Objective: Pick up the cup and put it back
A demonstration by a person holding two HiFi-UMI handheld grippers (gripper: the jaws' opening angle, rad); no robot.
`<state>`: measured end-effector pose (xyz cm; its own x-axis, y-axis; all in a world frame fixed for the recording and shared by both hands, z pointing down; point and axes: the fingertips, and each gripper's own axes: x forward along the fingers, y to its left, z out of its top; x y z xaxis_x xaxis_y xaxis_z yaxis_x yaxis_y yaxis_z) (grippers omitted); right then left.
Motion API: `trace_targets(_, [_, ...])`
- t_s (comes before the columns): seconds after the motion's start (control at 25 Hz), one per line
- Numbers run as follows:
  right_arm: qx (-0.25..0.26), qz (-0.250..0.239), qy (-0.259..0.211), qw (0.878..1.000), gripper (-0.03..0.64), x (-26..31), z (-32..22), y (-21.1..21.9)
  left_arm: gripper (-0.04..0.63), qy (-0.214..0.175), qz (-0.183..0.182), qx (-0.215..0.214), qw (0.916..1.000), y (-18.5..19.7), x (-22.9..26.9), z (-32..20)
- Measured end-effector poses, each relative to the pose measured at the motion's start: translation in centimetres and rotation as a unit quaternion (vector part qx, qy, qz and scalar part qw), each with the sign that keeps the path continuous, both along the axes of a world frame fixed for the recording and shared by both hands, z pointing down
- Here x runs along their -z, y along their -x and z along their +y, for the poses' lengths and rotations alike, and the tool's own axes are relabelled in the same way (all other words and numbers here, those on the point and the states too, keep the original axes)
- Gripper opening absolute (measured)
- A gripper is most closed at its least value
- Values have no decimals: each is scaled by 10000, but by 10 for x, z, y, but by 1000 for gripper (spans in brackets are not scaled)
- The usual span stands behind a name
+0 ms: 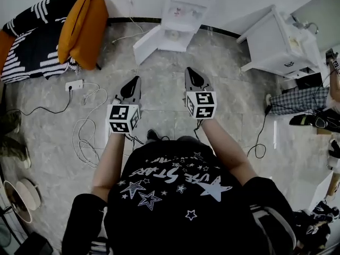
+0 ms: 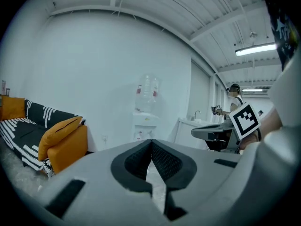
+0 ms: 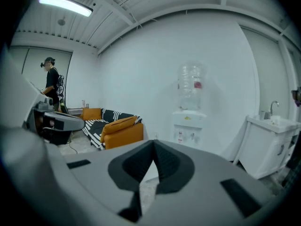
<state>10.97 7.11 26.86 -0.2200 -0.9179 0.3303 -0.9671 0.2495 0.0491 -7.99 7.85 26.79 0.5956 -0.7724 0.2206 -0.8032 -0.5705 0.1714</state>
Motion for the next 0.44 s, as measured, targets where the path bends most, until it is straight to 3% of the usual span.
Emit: trace_targets(0.44, [174, -127, 34, 9998, 5, -8, 15, -69, 9, 164, -179, -214, 9995, -82, -11, -1])
